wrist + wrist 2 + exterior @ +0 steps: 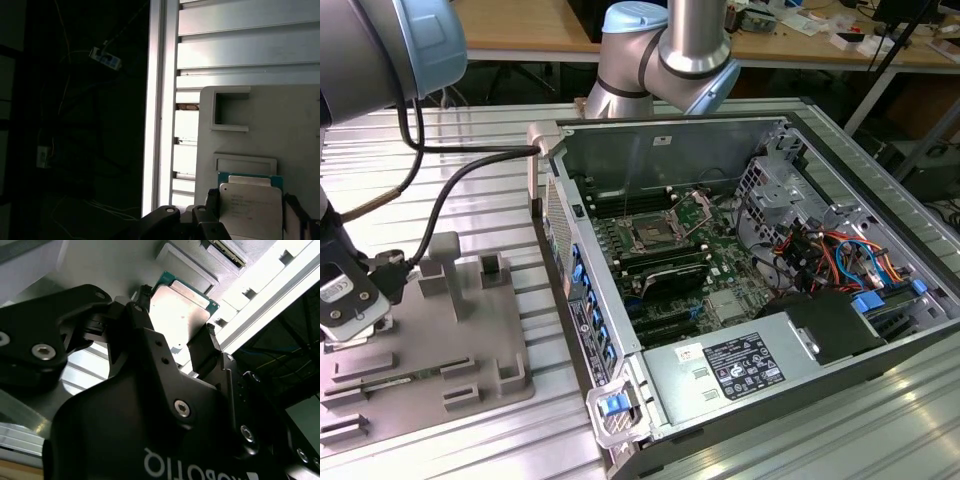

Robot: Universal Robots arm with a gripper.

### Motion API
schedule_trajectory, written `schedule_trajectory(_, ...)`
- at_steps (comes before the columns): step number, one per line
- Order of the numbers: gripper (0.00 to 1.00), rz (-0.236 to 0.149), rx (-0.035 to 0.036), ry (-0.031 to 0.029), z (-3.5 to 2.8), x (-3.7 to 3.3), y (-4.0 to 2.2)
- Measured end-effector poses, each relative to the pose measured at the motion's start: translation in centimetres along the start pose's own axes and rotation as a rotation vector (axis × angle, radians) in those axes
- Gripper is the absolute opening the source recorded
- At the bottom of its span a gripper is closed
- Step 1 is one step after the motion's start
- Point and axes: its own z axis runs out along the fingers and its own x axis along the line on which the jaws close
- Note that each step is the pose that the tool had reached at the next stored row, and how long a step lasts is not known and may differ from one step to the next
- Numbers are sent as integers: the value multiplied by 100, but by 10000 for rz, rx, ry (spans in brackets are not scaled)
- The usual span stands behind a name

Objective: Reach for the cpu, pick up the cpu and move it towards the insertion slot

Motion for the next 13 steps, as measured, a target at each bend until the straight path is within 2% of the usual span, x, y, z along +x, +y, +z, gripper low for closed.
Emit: schedule_trajectory(13, 55, 1, 0, 0, -168, -2, 6)
